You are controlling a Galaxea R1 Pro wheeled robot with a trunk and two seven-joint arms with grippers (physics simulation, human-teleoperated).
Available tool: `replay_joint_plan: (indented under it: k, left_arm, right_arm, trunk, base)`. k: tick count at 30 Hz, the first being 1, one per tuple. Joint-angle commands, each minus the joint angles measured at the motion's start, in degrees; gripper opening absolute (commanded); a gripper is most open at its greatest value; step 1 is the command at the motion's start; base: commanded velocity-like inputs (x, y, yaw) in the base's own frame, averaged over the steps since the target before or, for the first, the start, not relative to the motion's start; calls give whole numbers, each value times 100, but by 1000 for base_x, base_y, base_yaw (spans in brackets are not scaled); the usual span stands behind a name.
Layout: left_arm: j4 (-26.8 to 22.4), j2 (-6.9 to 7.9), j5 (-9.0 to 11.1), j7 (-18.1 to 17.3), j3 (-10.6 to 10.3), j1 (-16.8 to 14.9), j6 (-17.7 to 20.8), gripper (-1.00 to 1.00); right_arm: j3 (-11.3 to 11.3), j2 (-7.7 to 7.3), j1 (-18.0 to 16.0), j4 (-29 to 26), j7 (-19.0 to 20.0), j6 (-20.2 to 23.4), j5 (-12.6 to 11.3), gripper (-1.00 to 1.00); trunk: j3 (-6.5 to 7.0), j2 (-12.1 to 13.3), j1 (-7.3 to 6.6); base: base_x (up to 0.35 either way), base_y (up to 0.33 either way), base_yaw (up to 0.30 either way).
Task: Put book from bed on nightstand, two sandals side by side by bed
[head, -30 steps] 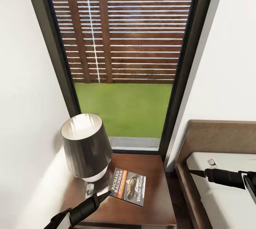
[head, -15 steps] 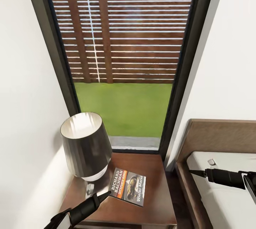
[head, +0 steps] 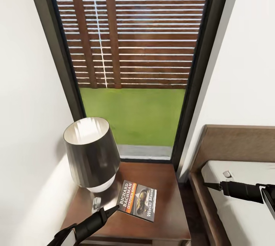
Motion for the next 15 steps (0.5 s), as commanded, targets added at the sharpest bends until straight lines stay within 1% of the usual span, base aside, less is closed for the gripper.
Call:
replay_joint_plan:
  k: [1, 15]
  left_arm:
    - [1, 0, 25, -18, 10, -4, 62, -100]
    - [1, 0, 25, -18, 10, -4, 61, -100]
  right_arm:
    - [-23, 5, -6, -5, 49, 56, 60, 100]
    - [-7, 8, -3, -6, 49, 56, 60, 100]
  trunk:
    - [-24, -44, 22]
    - [-275, -606, 330]
  base:
    - [0, 0, 0]
    - [0, 0, 0]
